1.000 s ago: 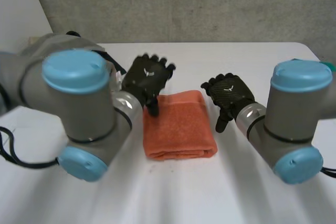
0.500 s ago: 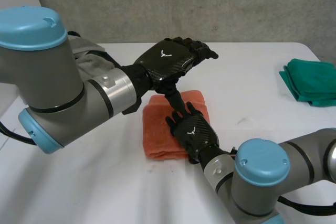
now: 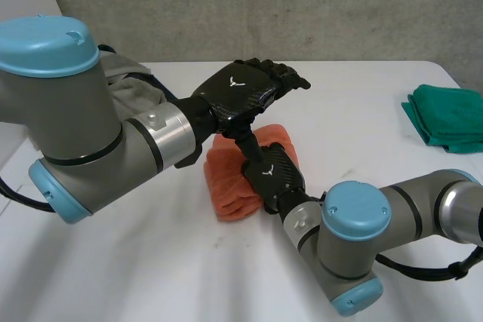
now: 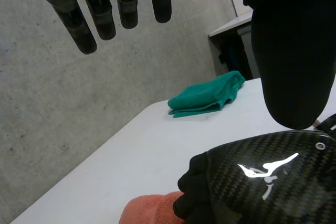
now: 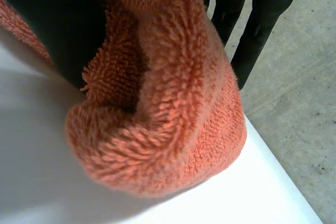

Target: Fold the laundry.

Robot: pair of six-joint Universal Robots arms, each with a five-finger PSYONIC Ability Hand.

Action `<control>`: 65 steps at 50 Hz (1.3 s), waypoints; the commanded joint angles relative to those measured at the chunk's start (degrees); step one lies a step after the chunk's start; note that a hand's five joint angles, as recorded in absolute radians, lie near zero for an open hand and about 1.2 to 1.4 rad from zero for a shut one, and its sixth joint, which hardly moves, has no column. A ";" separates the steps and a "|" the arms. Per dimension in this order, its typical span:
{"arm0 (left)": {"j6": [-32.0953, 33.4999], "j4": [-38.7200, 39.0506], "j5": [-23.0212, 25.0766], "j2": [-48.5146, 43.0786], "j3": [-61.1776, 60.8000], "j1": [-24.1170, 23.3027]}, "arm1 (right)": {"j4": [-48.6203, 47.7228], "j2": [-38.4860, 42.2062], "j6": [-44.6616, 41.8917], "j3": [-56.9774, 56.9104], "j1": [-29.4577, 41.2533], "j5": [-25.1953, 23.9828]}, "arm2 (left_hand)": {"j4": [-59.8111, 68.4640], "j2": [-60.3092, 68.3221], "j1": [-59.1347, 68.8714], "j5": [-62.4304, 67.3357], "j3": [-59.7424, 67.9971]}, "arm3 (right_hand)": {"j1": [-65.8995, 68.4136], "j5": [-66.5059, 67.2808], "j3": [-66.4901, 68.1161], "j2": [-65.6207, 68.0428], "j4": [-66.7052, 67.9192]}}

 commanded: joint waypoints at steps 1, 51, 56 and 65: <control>-0.01 0.17 -0.09 0.43 0.05 0.34 | -0.12 -4.24 1.12 -0.61 -4.20 0.07 | 0.42 0.47 0.82 -0.50 0.22 | 28.53 26.70 22.97 22.94 22.47; -0.89 4.39 -3.16 2.54 -4.26 -1.85 | -23.85 24.49 25.82 -33.58 -63.53 -42.12 | 0.59 0.64 0.99 -0.33 0.39 | 9.31 7.48 3.75 3.72 3.25; -0.89 4.39 -3.16 3.07 -4.26 -2.73 | -22.01 19.14 25.21 -27.96 -65.20 -41.68 | 0.59 0.64 0.99 -0.33 0.39 | -41.47 -43.30 -47.03 -47.06 -47.53; -0.89 4.30 -3.07 3.68 -4.26 -3.61 | -1.64 4.72 17.40 -18.89 -72.84 -41.33 | 0.43 0.48 0.82 -0.50 0.22 | -41.47 -43.30 -47.03 -47.06 -47.53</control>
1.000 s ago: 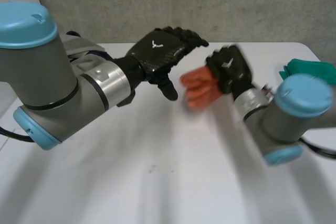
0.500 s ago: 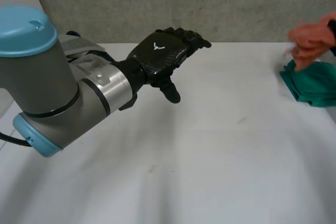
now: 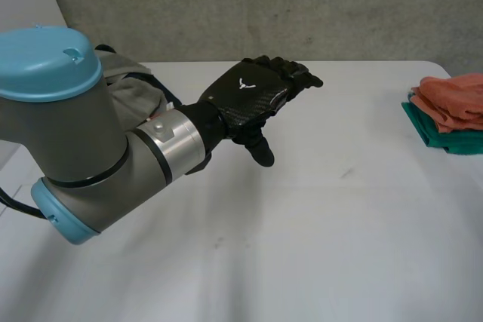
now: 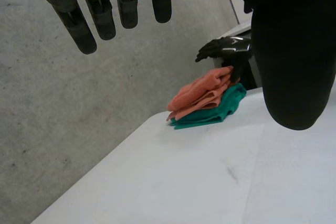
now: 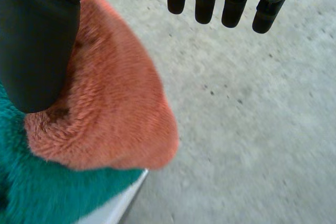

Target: Fold the laundry.

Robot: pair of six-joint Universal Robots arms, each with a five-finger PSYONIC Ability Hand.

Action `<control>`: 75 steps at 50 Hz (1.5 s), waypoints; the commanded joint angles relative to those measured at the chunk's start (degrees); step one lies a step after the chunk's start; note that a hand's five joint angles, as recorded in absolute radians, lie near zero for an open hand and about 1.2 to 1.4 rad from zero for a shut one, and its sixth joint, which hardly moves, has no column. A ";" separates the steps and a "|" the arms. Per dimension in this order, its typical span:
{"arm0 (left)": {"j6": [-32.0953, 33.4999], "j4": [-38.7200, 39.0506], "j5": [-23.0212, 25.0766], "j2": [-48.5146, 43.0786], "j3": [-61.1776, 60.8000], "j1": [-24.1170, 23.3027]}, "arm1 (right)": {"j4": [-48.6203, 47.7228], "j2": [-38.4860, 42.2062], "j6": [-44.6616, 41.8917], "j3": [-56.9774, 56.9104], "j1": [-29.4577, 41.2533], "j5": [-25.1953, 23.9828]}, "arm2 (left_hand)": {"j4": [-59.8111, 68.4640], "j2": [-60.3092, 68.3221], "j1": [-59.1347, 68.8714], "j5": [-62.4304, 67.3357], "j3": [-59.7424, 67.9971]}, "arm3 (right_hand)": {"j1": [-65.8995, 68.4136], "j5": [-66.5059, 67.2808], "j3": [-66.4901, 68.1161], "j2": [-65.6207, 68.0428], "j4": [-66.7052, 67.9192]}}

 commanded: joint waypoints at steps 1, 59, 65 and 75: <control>0.00 -0.04 0.02 0.61 0.00 -0.41 | 17.26 -9.30 -8.69 4.20 -5.65 0.58 | 0.42 0.47 0.82 -0.50 0.22 | -3.06 -2.74 -2.13 -2.31 -1.97; 30.50 23.42 -9.38 -34.30 16.45 31.59 | 32.58 -37.00 -30.77 45.34 39.52 21.41 | 68.36 68.41 68.75 67.44 68.16 | -3.06 -2.74 -2.13 -2.31 -1.97; 24.80 24.21 -9.74 -21.21 8.71 26.67 | 32.50 -38.93 -30.51 44.81 39.08 23.52 | 68.36 68.41 68.75 67.44 68.16 | -3.06 -2.74 -2.13 -2.31 -1.97; -6.02 22.20 -12.81 2.34 -3.14 11.65 | 32.67 -44.55 -26.82 43.58 39.26 29.32 | 68.36 68.41 68.75 67.44 68.16 | -3.06 -2.74 -2.13 -2.31 -1.97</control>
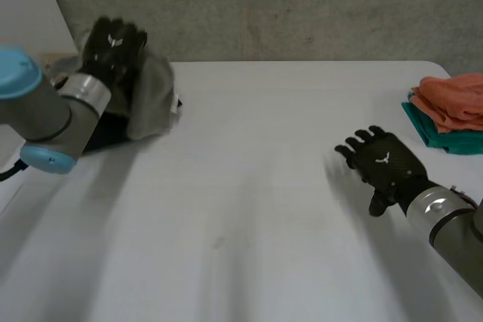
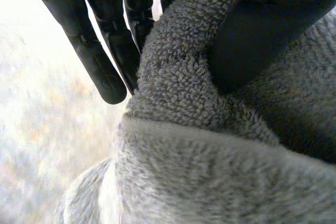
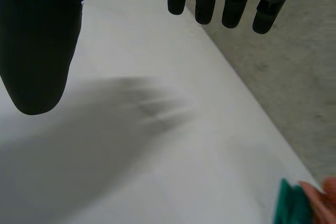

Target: Fold the laundry.

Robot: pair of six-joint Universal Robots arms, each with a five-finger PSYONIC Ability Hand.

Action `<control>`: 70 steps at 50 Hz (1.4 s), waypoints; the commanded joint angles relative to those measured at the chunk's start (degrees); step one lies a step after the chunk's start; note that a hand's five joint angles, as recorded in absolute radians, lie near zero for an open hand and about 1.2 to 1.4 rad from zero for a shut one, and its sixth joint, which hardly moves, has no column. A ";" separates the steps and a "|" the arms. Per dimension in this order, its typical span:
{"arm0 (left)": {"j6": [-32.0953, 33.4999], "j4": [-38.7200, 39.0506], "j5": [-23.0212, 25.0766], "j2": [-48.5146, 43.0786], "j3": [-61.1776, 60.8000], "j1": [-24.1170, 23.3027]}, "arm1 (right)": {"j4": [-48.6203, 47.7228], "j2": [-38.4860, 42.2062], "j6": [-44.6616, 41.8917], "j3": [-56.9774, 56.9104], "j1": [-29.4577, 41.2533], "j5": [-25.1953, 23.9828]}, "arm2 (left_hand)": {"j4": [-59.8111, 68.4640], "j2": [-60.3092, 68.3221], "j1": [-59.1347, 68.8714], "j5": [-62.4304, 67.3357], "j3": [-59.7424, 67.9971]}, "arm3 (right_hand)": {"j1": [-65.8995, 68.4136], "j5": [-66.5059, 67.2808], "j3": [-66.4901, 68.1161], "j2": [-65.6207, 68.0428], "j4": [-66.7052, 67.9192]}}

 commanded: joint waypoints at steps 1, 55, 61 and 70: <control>-24.75 -2.13 -2.29 16.55 -9.28 -12.22 | 0.14 -4.70 4.19 -0.78 0.14 3.98 | 11.43 12.47 18.01 15.74 13.14 | -3.06 -2.73 -2.13 -2.31 -1.97; -4.64 -11.02 -14.15 -5.68 -9.56 -18.21 | 9.47 10.85 36.72 -14.23 17.89 11.53 | -53.98 -52.94 -47.40 -49.68 -52.27 | 16.67 17.01 17.61 17.42 17.77; -5.07 -7.85 -9.69 -10.42 -4.90 -18.12 | 4.28 13.23 33.04 -14.05 19.21 16.72 | -50.79 -49.75 -44.21 -46.49 -49.08 | 39.20 39.53 40.13 39.95 40.29; -7.97 -7.94 -4.22 -14.82 -1.03 -18.30 | 3.75 12.53 24.68 -13.79 19.57 18.92 | -21.06 -20.02 -14.48 -16.76 -19.35 | 66.93 67.27 67.87 67.69 68.03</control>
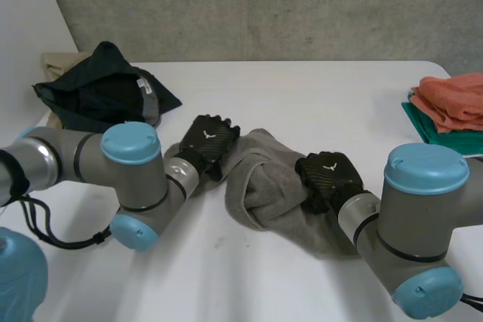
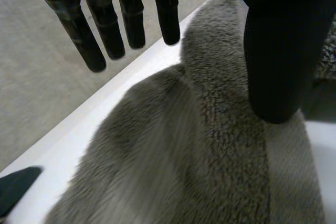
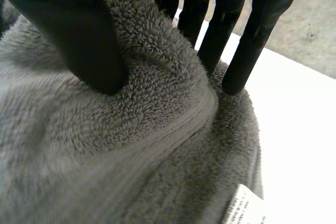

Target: Fold the laundry.

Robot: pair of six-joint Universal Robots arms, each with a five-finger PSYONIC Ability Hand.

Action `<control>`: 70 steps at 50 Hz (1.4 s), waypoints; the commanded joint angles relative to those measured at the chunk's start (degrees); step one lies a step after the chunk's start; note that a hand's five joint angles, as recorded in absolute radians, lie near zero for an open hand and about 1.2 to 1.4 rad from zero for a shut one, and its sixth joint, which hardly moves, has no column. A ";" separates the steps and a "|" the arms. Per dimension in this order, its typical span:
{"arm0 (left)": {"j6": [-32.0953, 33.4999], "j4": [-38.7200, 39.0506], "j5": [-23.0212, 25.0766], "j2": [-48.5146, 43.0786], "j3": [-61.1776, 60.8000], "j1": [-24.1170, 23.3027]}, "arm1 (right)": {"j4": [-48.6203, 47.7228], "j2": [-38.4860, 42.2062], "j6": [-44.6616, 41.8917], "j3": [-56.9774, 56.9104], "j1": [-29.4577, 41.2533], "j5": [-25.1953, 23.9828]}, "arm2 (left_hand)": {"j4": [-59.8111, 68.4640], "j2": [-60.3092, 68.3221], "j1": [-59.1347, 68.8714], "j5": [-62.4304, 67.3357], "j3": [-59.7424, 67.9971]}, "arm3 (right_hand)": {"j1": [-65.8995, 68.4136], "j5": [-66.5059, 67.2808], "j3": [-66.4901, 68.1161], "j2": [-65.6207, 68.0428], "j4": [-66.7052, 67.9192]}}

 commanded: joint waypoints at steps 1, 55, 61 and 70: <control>-2.60 -0.09 3.42 -2.80 2.87 -0.26 | -0.09 -0.84 -6.16 0.12 -0.11 1.35 | 30.39 30.17 29.49 30.25 30.28 | 25.01 24.30 23.75 23.65 23.65; -10.52 -1.23 -6.43 28.48 -29.03 8.00 | -7.03 -4.35 -37.62 5.22 -2.75 2.14 | 27.49 27.26 26.59 27.34 27.37 | 25.01 24.30 23.75 23.65 23.65; -4.55 -3.70 -6.51 32.52 -28.86 6.51 | -7.03 -4.35 -37.62 6.27 -2.49 2.23 | -2.29 -2.51 -3.19 -2.44 -2.41 | 25.01 24.30 23.75 23.65 23.65; 0.21 -3.43 -6.51 30.70 -22.10 -3.07 | -7.03 -4.79 -37.62 7.59 -2.57 2.32 | -9.24 -9.46 -10.14 -9.38 -9.35 | 25.01 24.30 23.75 23.65 23.65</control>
